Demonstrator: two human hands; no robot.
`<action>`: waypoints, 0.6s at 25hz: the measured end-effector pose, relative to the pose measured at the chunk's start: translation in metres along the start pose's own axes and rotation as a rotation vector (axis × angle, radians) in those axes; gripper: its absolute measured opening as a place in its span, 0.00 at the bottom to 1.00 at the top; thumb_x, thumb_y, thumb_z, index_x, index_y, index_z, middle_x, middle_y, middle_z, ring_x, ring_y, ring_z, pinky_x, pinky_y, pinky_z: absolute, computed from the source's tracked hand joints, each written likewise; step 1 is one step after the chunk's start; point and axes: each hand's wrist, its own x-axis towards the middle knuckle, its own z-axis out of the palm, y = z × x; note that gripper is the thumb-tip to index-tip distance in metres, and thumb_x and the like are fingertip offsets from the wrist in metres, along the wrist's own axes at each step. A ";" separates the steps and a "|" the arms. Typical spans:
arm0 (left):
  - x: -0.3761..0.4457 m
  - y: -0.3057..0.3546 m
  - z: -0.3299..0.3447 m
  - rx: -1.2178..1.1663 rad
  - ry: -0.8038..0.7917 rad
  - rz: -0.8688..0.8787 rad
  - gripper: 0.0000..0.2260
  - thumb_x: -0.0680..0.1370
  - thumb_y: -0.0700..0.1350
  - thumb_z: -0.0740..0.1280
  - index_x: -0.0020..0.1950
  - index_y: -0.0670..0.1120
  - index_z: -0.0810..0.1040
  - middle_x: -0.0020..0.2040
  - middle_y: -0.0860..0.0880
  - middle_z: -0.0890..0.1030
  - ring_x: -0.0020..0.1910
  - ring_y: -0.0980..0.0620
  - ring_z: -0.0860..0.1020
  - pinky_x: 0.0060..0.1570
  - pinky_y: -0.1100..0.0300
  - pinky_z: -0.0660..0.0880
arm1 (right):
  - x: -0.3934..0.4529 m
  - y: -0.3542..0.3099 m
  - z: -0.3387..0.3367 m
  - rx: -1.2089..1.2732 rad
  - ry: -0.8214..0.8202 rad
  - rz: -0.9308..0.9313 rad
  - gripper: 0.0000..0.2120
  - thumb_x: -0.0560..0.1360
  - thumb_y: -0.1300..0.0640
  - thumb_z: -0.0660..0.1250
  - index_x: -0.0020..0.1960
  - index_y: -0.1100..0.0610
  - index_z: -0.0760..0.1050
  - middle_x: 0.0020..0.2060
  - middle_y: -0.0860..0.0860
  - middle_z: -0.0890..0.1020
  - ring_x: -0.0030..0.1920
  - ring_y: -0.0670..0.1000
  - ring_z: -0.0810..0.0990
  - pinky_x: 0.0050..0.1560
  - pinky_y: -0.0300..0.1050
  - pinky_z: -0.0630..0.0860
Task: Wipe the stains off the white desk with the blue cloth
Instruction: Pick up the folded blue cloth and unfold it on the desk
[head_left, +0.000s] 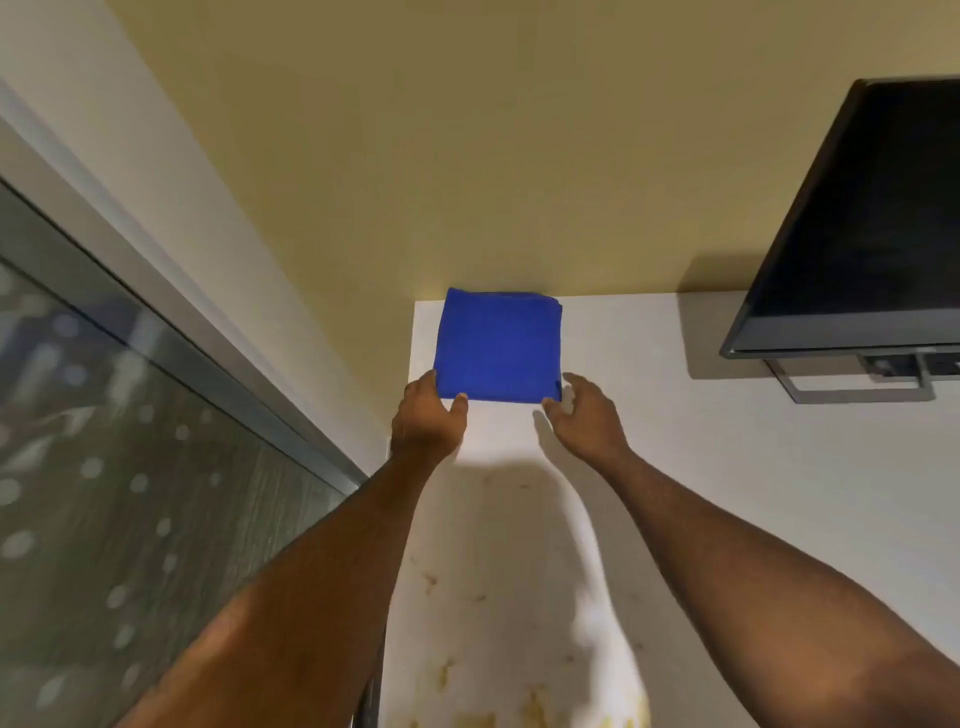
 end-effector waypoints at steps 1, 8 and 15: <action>0.014 0.001 0.004 -0.021 0.006 -0.034 0.23 0.78 0.48 0.66 0.70 0.40 0.68 0.66 0.40 0.74 0.64 0.40 0.74 0.61 0.50 0.72 | 0.014 0.000 0.002 0.038 0.042 0.017 0.19 0.75 0.54 0.66 0.64 0.59 0.72 0.59 0.57 0.79 0.50 0.51 0.77 0.48 0.38 0.66; 0.082 0.008 0.033 0.111 -0.089 -0.240 0.20 0.78 0.50 0.64 0.66 0.42 0.68 0.63 0.41 0.77 0.59 0.39 0.77 0.58 0.48 0.77 | 0.074 0.000 0.020 0.181 0.112 0.406 0.25 0.74 0.56 0.68 0.67 0.61 0.67 0.63 0.58 0.76 0.59 0.58 0.77 0.53 0.47 0.75; 0.117 0.013 0.039 0.035 -0.069 -0.402 0.24 0.74 0.38 0.66 0.70 0.43 0.66 0.66 0.39 0.73 0.63 0.38 0.75 0.61 0.49 0.75 | 0.105 -0.011 0.026 0.339 -0.032 0.595 0.27 0.70 0.60 0.68 0.66 0.59 0.62 0.54 0.58 0.74 0.48 0.58 0.77 0.42 0.49 0.78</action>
